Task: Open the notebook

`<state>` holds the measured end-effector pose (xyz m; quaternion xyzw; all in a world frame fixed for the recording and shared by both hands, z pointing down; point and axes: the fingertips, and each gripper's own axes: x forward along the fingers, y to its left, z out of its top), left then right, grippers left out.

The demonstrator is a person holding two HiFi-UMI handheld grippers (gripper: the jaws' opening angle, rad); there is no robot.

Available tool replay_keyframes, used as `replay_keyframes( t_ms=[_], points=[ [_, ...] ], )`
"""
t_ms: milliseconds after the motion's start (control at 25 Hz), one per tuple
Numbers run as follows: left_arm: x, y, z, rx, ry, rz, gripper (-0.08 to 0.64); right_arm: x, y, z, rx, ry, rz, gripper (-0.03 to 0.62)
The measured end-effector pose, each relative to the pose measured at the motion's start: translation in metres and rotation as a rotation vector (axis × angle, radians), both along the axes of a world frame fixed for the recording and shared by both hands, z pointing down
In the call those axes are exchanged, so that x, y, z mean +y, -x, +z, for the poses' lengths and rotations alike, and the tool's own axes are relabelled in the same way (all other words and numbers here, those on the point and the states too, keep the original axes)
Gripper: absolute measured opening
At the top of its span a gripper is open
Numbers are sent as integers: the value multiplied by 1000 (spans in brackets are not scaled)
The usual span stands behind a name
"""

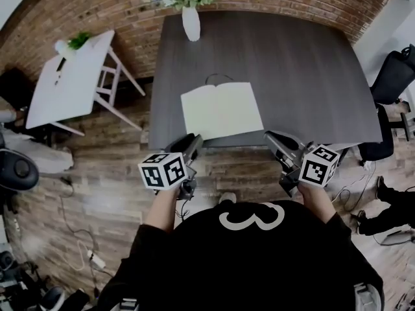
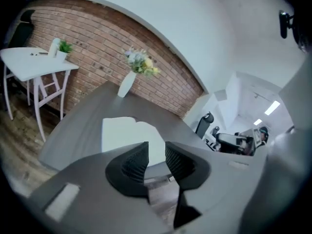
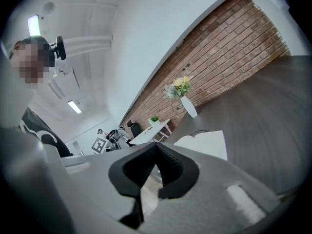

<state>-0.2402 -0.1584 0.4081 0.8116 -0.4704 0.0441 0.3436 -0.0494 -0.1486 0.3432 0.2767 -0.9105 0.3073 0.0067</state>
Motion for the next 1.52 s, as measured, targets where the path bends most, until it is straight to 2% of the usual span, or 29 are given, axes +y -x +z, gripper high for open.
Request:
replay_keyframes(
  t_ms=[160,280,400,480,600,760,880,1160,1520],
  points=[
    [25,-46,-67,37,-134,122,79,11,-4,-28,8,-50,-51,0],
    [44,-71,-117,43,-232,175,45,22,-3,-56,22,-120,-90,0],
    [62,-89,-150,39,-309,216,-2,37,0,-80,-3,-182,-129,0],
    [74,-104,-159,34,-334,272,2,44,0,-88,16,-221,-142,0],
    [85,-123,-162,19,-338,330,14,54,0,-92,51,-256,-157,0],
    [87,-140,-160,15,-326,338,14,70,-1,-97,48,-297,-196,0],
    [90,-151,-154,-8,-327,338,15,75,-10,-89,29,-264,-196,0],
    [92,-158,-152,12,-331,328,15,78,-23,-82,7,-223,-171,0],
    [92,-155,-153,-1,-330,322,15,76,-19,-83,33,-237,-175,0]
  ],
)
